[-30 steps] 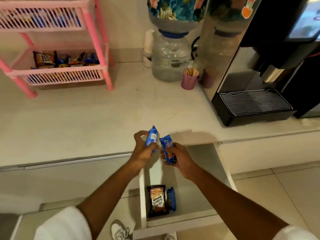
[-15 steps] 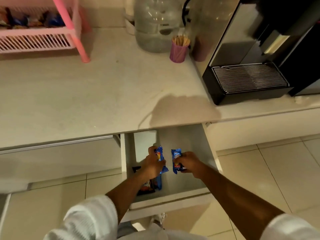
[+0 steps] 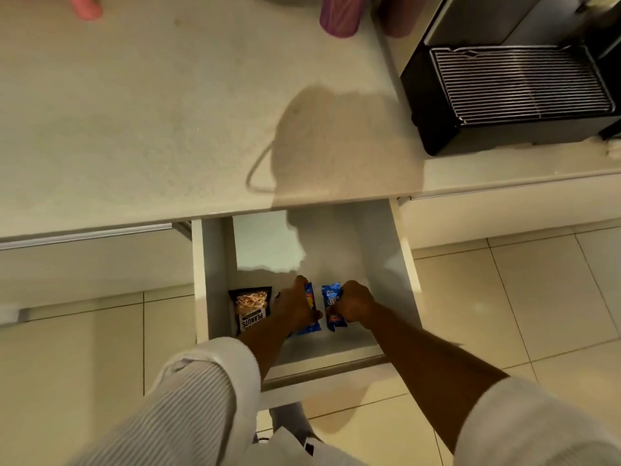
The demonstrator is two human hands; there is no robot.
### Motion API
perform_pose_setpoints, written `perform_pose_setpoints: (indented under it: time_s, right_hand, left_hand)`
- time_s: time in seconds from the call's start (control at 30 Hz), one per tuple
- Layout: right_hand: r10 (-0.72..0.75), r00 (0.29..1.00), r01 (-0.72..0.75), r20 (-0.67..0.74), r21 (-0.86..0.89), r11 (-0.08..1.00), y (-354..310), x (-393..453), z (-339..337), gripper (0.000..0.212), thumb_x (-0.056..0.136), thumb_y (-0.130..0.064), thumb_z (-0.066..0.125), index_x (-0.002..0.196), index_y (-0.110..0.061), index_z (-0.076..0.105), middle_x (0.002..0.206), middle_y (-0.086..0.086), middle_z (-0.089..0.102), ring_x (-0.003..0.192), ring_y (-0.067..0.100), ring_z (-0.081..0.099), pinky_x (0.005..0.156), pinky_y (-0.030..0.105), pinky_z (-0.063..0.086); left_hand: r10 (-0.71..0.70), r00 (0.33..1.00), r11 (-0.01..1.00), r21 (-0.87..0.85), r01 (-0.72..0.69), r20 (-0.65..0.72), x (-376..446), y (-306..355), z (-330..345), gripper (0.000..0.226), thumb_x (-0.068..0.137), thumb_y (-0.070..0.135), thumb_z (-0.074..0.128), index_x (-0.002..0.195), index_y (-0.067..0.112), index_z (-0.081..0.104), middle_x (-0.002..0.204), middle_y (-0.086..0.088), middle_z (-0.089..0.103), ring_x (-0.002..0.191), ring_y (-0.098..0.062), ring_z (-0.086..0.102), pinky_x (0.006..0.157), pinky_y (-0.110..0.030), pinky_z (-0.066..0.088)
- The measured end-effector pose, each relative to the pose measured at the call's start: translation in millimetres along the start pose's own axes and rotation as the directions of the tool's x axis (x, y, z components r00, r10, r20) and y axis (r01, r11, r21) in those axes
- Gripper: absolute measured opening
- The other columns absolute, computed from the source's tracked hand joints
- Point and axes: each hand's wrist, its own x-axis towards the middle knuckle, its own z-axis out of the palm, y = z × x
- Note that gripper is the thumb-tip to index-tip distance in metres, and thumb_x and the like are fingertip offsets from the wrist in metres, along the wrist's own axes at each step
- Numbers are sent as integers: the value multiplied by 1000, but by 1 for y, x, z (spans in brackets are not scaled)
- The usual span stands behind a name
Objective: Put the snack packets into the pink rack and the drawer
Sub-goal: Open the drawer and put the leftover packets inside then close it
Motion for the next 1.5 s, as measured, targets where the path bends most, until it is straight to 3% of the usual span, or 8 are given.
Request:
perform_pose_setpoints:
  time_s: [0.23, 0.4, 0.87, 1.03, 1.13, 1.2, 1.3, 1.5]
  right_hand:
    - [5, 1000, -4, 12, -79, 997, 10, 15, 0, 47, 79, -27, 83, 114, -4, 62, 111, 14, 70, 99, 27, 68, 72, 26, 46]
    - [2, 1000, -2, 6, -116, 993, 13, 22, 2, 52, 82, -28, 80, 122, -5, 55, 117, 14, 67, 105, 26, 65, 74, 26, 44]
    - [-19, 1000, 21, 15, -183, 983, 14, 26, 6, 54, 86, -27, 77, 128, -5, 52, 124, 14, 64, 111, 27, 63, 79, 26, 45]
    - [-63, 998, 57, -21, -201, 978, 12, 13, -3, 51, 86, -25, 77, 125, -5, 52, 123, 15, 64, 111, 28, 64, 75, 26, 44]
    - [-102, 994, 94, -31, -197, 976, 11, -1, -8, 50, 84, -22, 79, 123, -4, 53, 121, 15, 64, 108, 27, 64, 75, 26, 45]
    - [-129, 991, 119, -40, -192, 974, 10, -11, -11, 45, 84, -23, 78, 119, -4, 57, 117, 15, 66, 100, 25, 64, 73, 26, 44]
    - [-178, 981, 162, -76, -181, 970, 6, -32, -14, 41, 86, -31, 75, 115, -6, 59, 113, 11, 67, 94, 21, 61, 74, 27, 43]
    - [-260, 954, 230, -149, -192, 954, 3, -70, -15, 33, 84, -38, 75, 106, -16, 62, 101, 3, 69, 83, 16, 58, 65, 25, 40]
  left_hand:
    - [-39, 998, 999, 22, 37, 52, 16, 4, 24, 72, 78, 24, 80, 133, 14, 36, 121, -16, 60, 107, -30, 62, 85, -38, 56]
    - [-68, 997, 993, 96, 64, 37, 21, 6, 29, 70, 81, 28, 78, 135, 14, 36, 128, -19, 54, 115, -35, 58, 93, -44, 54]
    - [-122, 991, 982, 151, 113, 50, 24, 8, 28, 70, 81, 17, 77, 137, 15, 35, 135, -18, 39, 118, -36, 54, 91, -39, 52]
    - [-69, 997, 984, 164, 64, 25, 13, 11, 15, 60, 85, 16, 72, 135, 12, 39, 136, -16, 38, 119, -33, 53, 85, -34, 51]
    - [-2, 1000, 985, 174, 1, 5, -1, 8, 4, 52, 85, 17, 71, 130, 9, 46, 130, -16, 49, 113, -30, 57, 81, -32, 51]
    - [58, 998, 986, 156, -58, 1, -13, 4, -4, 47, 86, 23, 72, 126, 9, 50, 118, -14, 60, 99, -26, 64, 77, -35, 57]
    - [98, 995, 994, 54, -100, 23, -38, -4, -20, 43, 87, 29, 73, 123, 18, 51, 101, -9, 68, 71, -20, 69, 52, -30, 55]
    - [213, 976, 976, -29, -214, -40, -78, -25, -46, 31, 83, 28, 74, 111, 21, 62, 96, 1, 67, 85, -21, 66, 75, -33, 56]
